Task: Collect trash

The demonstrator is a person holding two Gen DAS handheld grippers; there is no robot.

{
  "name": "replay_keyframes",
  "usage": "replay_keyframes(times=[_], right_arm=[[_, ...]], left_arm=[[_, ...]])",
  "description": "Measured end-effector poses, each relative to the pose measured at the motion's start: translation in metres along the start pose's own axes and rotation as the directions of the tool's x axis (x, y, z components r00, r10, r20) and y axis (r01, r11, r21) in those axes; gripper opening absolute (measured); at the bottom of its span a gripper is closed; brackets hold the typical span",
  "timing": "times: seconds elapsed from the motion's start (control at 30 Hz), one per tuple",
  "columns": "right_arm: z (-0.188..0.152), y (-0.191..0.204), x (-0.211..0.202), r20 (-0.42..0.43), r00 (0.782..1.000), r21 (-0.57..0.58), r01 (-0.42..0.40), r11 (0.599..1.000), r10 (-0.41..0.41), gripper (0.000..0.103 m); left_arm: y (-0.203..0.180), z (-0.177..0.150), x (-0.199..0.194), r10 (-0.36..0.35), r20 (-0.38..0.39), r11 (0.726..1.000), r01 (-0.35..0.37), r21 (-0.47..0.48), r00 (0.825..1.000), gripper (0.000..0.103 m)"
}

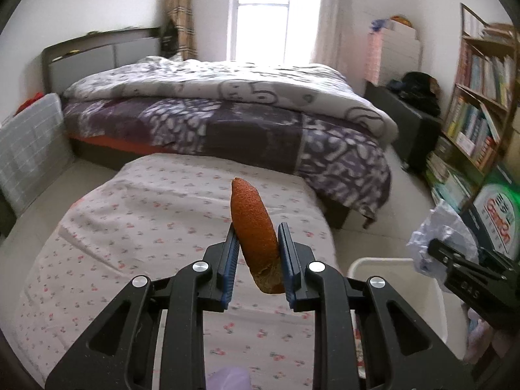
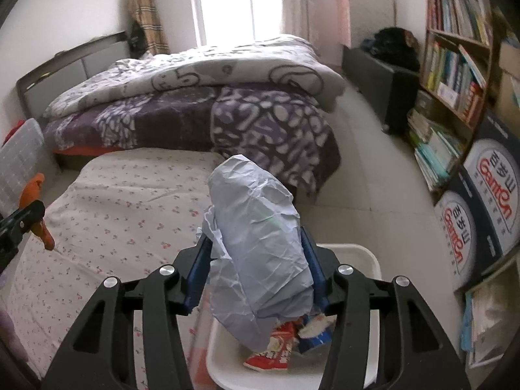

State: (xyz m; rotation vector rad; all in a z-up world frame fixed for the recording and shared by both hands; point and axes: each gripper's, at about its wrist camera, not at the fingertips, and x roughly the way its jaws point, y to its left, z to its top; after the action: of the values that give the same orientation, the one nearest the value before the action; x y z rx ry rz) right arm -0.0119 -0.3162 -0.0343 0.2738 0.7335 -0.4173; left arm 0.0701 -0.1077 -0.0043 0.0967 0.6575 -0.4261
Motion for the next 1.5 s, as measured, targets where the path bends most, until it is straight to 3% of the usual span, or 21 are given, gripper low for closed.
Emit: replay_keyframes(times=[0.3, 0.67, 0.7, 0.8, 0.87, 1.0, 1.13, 1.3, 1.5], right_arm=[[0.002, -0.041, -0.013, 0.050, 0.994, 0.097, 0.088, 0.991, -0.093, 0.080], [0.005, -0.097, -0.027, 0.073, 0.982, 0.263, 0.152, 0.953, -0.176, 0.085], [0.005, -0.101, -0.028, 0.076, 0.981, 0.276, 0.154, 0.949, -0.181, 0.085], [0.005, -0.111, -0.031, 0.079, 0.979, 0.305, 0.156, 0.940, -0.189, 0.085], [0.005, -0.115, -0.034, 0.086, 0.978, 0.315, 0.156, 0.936, -0.192, 0.085], [0.005, -0.115, -0.039, 0.104, 0.972, 0.316, 0.171, 0.933, -0.213, 0.088], [0.007, -0.100, -0.044, 0.136, 0.967, 0.282, 0.170, 0.944, -0.215, 0.088], [0.010, -0.071, -0.051, 0.202, 0.953, 0.204, 0.183, 0.962, -0.224, 0.090], [0.009, -0.031, -0.062, 0.296, 0.934, 0.125, 0.168, 0.978, -0.198, 0.096]], left_arm=[[-0.062, -0.010, 0.000, -0.086, -0.017, 0.991, 0.087, 0.098, 0.996, 0.023], [-0.121, -0.018, 0.001, -0.202, -0.068, 0.965, 0.210, 0.156, 0.977, 0.025], [-0.125, -0.018, 0.003, -0.223, -0.083, 0.961, 0.233, 0.150, 0.971, 0.027], [-0.129, -0.018, 0.007, -0.254, -0.111, 0.957, 0.267, 0.117, 0.961, 0.050], [-0.130, -0.018, 0.008, -0.259, -0.117, 0.957, 0.271, 0.105, 0.959, 0.054], [-0.130, -0.019, 0.007, -0.240, -0.109, 0.961, 0.252, 0.112, 0.965, 0.068], [-0.123, -0.022, 0.002, -0.170, -0.078, 0.974, 0.180, 0.141, 0.982, 0.079], [-0.098, -0.018, -0.009, -0.023, 0.011, 0.992, 0.021, 0.128, 1.000, 0.092], [-0.050, -0.008, -0.026, 0.117, 0.099, 0.993, -0.119, 0.014, 0.988, 0.096]])
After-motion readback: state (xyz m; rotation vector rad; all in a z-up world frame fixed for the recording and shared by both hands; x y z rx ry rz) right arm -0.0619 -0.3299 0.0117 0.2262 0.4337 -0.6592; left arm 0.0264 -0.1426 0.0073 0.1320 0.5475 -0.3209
